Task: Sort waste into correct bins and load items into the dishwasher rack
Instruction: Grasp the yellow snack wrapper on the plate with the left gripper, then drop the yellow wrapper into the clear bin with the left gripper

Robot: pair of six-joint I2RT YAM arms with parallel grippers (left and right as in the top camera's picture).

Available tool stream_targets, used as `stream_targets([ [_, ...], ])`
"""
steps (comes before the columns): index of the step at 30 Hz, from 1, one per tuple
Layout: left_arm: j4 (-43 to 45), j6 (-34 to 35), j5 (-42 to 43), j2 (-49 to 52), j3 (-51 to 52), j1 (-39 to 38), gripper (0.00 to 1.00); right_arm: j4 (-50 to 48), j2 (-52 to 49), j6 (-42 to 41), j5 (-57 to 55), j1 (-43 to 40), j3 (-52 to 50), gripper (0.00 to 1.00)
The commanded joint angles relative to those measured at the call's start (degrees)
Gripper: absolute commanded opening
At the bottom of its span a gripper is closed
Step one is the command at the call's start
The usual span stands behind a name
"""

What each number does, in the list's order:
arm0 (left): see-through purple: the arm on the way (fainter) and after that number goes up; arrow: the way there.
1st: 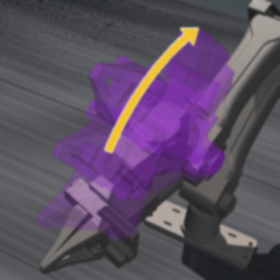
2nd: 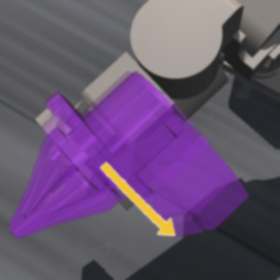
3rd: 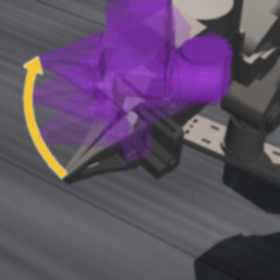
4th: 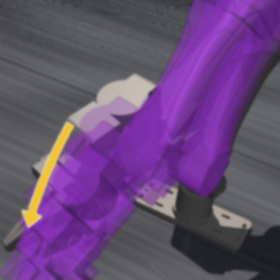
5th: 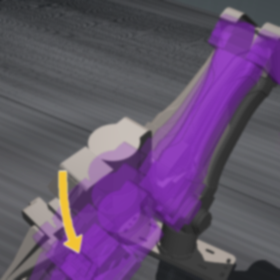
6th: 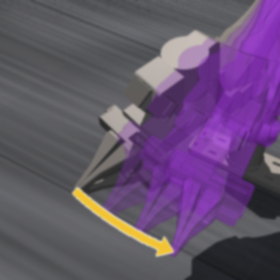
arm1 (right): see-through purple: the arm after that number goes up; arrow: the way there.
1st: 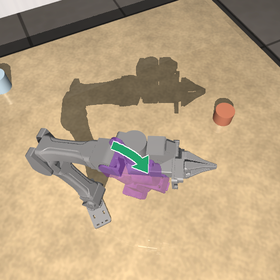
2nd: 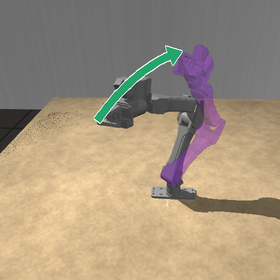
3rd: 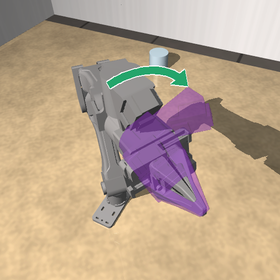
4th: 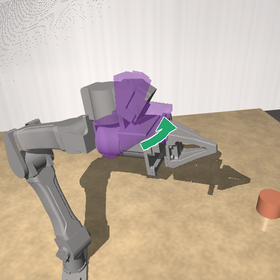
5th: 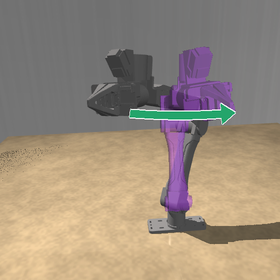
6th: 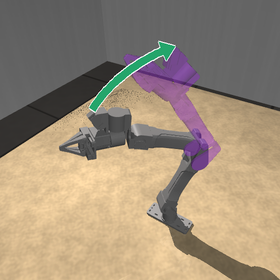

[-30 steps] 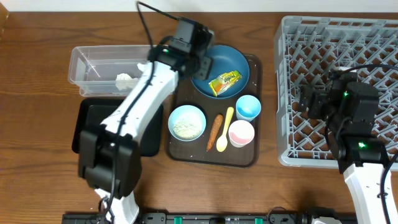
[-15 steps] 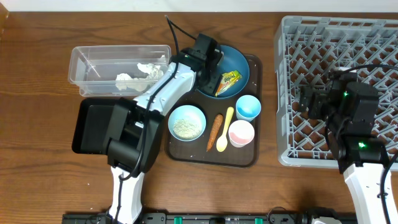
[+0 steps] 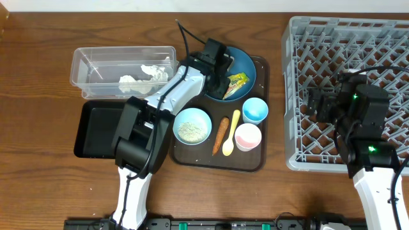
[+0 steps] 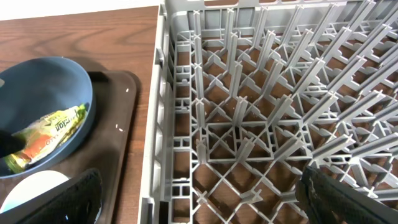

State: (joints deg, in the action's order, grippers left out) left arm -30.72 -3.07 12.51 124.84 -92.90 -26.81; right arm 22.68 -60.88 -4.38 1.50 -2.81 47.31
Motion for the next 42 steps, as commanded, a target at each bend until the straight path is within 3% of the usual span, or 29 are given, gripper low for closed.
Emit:
stream_targets([
  [1,0.3,-0.5,0.6,0.7,0.4,-0.3,0.07,0.1,0.2,-0.3,0.1,1.0,1.3,0.99],
  [9,-0.2,-0.5,-3.8,-2.0,0.4,0.1,0.06,0.1,0.2,-0.3,0.1,1.0,1.3,0.99],
  [17,-3.2,-0.5,-9.7,-15.5,0.4,2.8,0.06,0.1,0.2,-0.3,0.0,1.0,1.3,0.99],
  [24,-8.2,-0.4,-13.5,-24.4,0.4,10.4,0.06,0.1,0.2,-0.3,0.0,1.0,1.3,0.99],
  [33,-14.3,6.6,-13.4,-22.4,0.4,23.0,0.06,0.1,0.2,-0.3,0.1,1.0,1.3,0.99],
  [42,-14.5,6.8,-13.2,-21.6,1.0,26.8,0.1,0.2,0.2,-0.3,0.1,1.0,1.3,0.99],
])
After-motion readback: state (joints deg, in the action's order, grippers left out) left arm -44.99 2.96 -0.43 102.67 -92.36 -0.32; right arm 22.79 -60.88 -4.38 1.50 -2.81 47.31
